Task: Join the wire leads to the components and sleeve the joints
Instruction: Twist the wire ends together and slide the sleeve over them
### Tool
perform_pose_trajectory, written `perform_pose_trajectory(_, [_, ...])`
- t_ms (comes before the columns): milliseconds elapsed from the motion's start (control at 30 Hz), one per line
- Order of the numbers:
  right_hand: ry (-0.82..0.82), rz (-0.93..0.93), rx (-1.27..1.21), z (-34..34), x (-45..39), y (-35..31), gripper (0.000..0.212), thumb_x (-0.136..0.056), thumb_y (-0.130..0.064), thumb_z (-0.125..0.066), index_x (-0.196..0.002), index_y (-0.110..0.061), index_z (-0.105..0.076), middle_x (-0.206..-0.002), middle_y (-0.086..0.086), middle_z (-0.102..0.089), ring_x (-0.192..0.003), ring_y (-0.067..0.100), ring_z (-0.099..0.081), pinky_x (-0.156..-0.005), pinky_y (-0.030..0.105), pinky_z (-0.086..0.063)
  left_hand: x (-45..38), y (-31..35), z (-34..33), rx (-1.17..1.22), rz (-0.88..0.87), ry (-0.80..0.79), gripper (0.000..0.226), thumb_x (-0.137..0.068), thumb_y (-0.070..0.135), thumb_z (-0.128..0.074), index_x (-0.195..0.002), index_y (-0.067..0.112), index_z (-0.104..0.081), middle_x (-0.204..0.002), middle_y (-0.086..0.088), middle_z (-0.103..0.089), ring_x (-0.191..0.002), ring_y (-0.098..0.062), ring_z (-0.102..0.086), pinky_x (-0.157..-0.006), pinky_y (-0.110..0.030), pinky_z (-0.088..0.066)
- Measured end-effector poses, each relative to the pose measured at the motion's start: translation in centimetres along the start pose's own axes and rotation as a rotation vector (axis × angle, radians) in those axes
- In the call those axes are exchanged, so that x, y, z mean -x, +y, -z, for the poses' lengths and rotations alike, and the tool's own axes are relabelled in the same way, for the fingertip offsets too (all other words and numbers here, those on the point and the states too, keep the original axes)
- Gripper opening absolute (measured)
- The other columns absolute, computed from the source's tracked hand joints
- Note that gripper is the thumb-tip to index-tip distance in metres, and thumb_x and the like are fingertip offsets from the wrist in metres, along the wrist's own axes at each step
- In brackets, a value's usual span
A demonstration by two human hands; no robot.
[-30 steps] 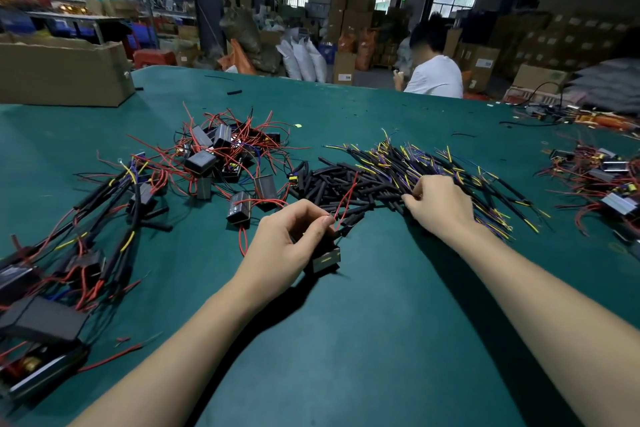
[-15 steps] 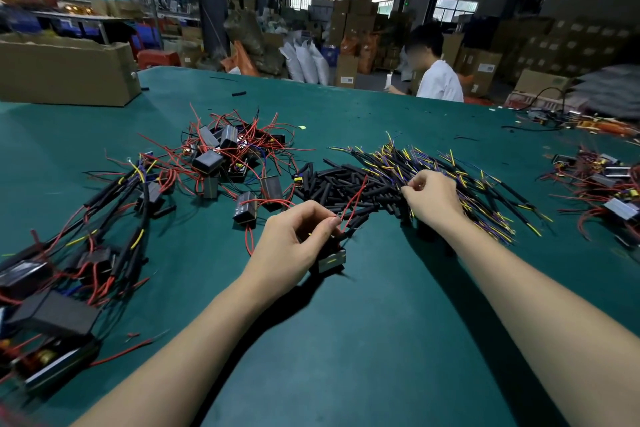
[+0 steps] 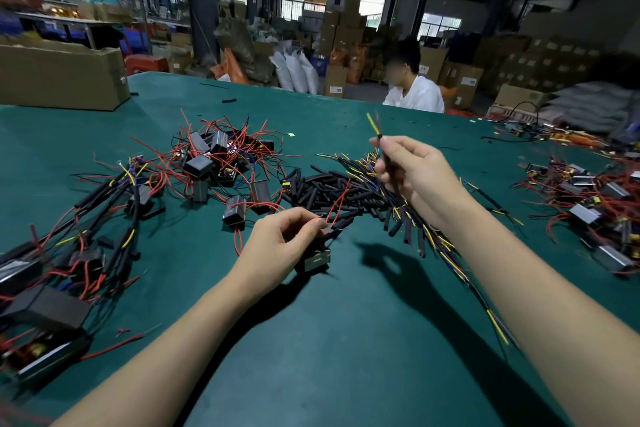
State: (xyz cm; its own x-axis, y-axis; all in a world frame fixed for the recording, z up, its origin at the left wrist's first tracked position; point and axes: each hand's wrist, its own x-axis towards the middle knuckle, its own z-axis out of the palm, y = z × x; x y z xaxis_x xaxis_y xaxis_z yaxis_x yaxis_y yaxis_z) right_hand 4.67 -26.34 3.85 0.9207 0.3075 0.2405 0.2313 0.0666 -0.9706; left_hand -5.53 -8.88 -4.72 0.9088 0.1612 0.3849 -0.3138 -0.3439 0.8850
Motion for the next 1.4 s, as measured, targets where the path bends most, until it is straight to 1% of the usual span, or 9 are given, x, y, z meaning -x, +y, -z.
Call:
perform_pose_trajectory(267, [0.112, -0.125, -0.59, -2.0, 3.6, 2.4, 0.021, -0.101, -0.008, -0.039, -0.084, -0.009, -0.05, -0.072, 0.009, -0.072, -0.065, 0.018, -0.071, -0.055, 0.02, -0.054, 0.3, 0.6, 0.2, 0.042, 0.017, 0.022, 0.016, -0.094, 0.008, -0.056, -0.085, 0.011, -0.068, -0.067, 0.013, -0.062, -0.062, 0.006, -0.053, -0.063, -0.009, -0.041])
perform_pose_trajectory(400, [0.188, -0.155, -0.731, -1.7, 4.8, 4.6, 0.024, -0.102, -0.005, -0.036, -0.081, -0.006, -0.049, -0.075, 0.015, -0.072, -0.073, 0.023, -0.073, -0.06, 0.022, -0.056, 0.3, 1.0, 0.3, 0.109, 0.073, 0.048, 0.018, -0.095, 0.009, -0.054, -0.083, 0.015, -0.067, -0.07, 0.004, -0.061, -0.064, -0.002, -0.051, -0.063, -0.013, -0.039])
perform_pose_trajectory(600, [0.251, -0.167, -0.741, -1.6, 5.0, 5.3, 0.022, -0.101, -0.002, -0.037, -0.081, -0.004, -0.047, -0.08, 0.023, -0.069, -0.076, 0.031, -0.072, -0.063, 0.024, -0.057, 0.4, 1.1, 0.4, 0.137, 0.099, 0.06, 0.02, -0.095, 0.009, -0.054, -0.085, 0.018, -0.068, -0.079, 0.003, -0.066, -0.077, -0.006, -0.058, -0.073, -0.014, -0.043])
perform_pose_trajectory(767, [0.281, -0.164, -0.744, -1.8, 5.3, 5.7, 0.019, -0.1, 0.0, -0.04, -0.082, -0.006, -0.044, -0.088, 0.028, -0.064, -0.08, 0.033, -0.071, -0.063, 0.026, -0.058, 0.3, 1.1, 0.2, 0.192, 0.083, 0.063, 0.017, -0.096, 0.007, -0.053, -0.091, 0.005, -0.069, -0.077, 0.006, -0.067, -0.069, 0.007, -0.061, -0.065, -0.005, -0.043])
perform_pose_trajectory(900, [0.286, -0.165, -0.725, -1.9, 5.5, 6.1, 0.019, -0.099, -0.001, -0.042, -0.082, -0.007, -0.043, -0.079, 0.023, -0.068, -0.076, 0.03, -0.072, -0.062, 0.025, -0.057, 0.3, 1.1, 0.2, 0.233, 0.094, 0.063, 0.017, -0.096, 0.006, -0.052, -0.093, 0.001, -0.068, -0.08, 0.003, -0.068, -0.072, 0.003, -0.064, -0.068, -0.007, -0.046])
perform_pose_trajectory(967, [0.286, -0.161, -0.702, -1.8, 5.5, 6.2, 0.018, -0.099, -0.003, -0.043, -0.082, -0.007, -0.043, -0.075, 0.019, -0.07, -0.073, 0.027, -0.072, -0.061, 0.023, -0.057, 0.2, 1.1, 0.3, 0.212, 0.095, 0.062, 0.017, -0.096, 0.007, -0.052, -0.092, 0.003, -0.068, -0.084, -0.001, -0.068, -0.077, -0.001, -0.063, -0.073, -0.009, -0.047])
perform_pose_trajectory(1067, [0.284, -0.156, -0.684, -1.6, 5.5, 6.3, 0.017, -0.099, -0.005, -0.043, -0.082, -0.007, -0.044, -0.072, 0.015, -0.071, -0.07, 0.023, -0.072, -0.059, 0.021, -0.056, 0.2, 1.0, 0.3, 0.194, 0.12, 0.059, 0.017, -0.096, 0.008, -0.052, -0.093, 0.003, -0.069, -0.09, -0.007, -0.069, -0.085, -0.013, -0.063, -0.085, -0.024, -0.049])
perform_pose_trajectory(1233, [0.276, -0.15, -0.71, -1.4, 5.3, 6.3, 0.016, -0.099, -0.004, -0.044, -0.083, -0.006, -0.046, -0.072, 0.016, -0.071, -0.071, 0.025, -0.072, -0.06, 0.021, -0.056, 0.3, 1.2, 0.3, 0.162, 0.111, 0.057, 0.017, -0.096, 0.008, -0.053, -0.091, 0.007, -0.069, -0.09, -0.005, -0.07, -0.084, -0.01, -0.062, -0.088, -0.026, -0.049])
perform_pose_trajectory(1400, [0.267, -0.157, -0.724, -1.5, 5.3, 6.5, 0.014, -0.099, -0.006, -0.046, -0.084, -0.007, -0.046, -0.073, 0.015, -0.071, -0.071, 0.024, -0.072, -0.059, 0.022, -0.056, 0.3, 1.2, 0.4, 0.155, 0.122, 0.053, 0.017, -0.096, 0.01, -0.053, -0.091, 0.008, -0.069, -0.096, -0.013, -0.071, -0.089, -0.016, -0.062, -0.094, -0.036, -0.048])
